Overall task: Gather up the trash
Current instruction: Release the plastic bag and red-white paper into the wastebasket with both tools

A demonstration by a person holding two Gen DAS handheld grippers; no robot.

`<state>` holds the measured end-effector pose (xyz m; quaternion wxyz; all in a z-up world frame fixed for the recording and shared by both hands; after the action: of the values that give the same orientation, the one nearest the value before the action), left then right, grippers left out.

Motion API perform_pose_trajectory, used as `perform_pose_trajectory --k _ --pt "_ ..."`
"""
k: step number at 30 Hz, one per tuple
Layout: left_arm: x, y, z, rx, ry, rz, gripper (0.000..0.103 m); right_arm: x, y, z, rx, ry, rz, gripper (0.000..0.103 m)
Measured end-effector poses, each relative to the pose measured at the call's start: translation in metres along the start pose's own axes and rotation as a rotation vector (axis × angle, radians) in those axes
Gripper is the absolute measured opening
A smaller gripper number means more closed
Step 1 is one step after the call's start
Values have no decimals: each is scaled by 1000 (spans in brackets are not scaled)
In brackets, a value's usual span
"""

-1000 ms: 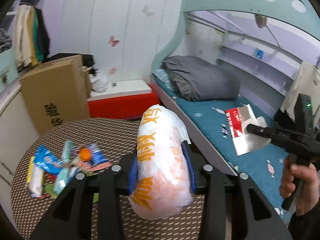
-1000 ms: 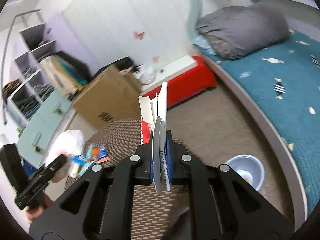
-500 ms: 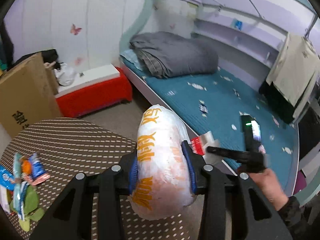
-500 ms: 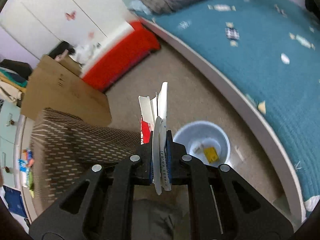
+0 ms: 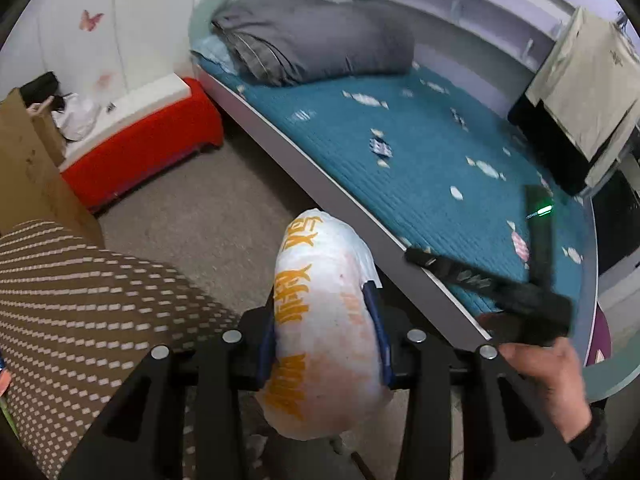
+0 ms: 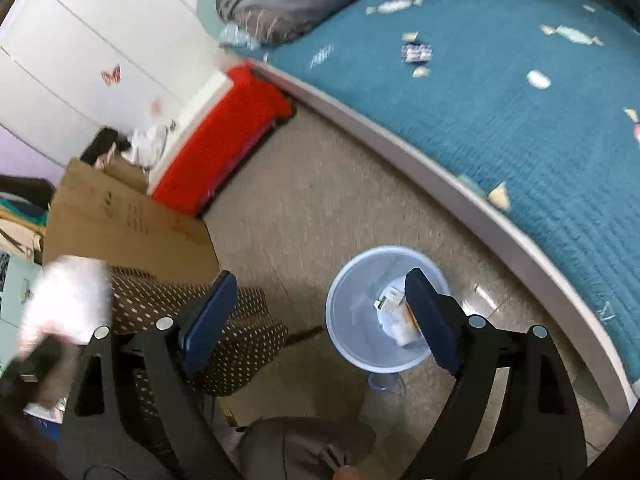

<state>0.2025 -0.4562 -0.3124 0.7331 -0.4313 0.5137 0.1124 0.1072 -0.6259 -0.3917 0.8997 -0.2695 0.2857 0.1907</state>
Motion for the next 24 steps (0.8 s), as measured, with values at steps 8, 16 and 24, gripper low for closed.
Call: perform_pose_trajectory --k 8,16,24 --pt "34 -13 -38 77 18 64 66 -52 -20 18 -33 -16 -114 89" --pt "29 -20 -23 55 -34 55 87 -73 -14 32 -48 -27 -158 97" --pt "-27 -16 11 4 -91 -50 91 -89 -2 64 -107 -2 -190 97"
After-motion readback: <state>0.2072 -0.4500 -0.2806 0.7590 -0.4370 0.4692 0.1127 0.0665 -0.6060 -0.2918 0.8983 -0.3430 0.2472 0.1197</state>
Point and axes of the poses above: each gripper's, at about its wrist camera, not at the fingertips, and x roughly the way its jaws point, z to its left, y to its underside, the point moved 7 cm from there along x, roughly the way its jaws point, and after that the axes turned 15 degrees about -y, right-handed, at the moved point
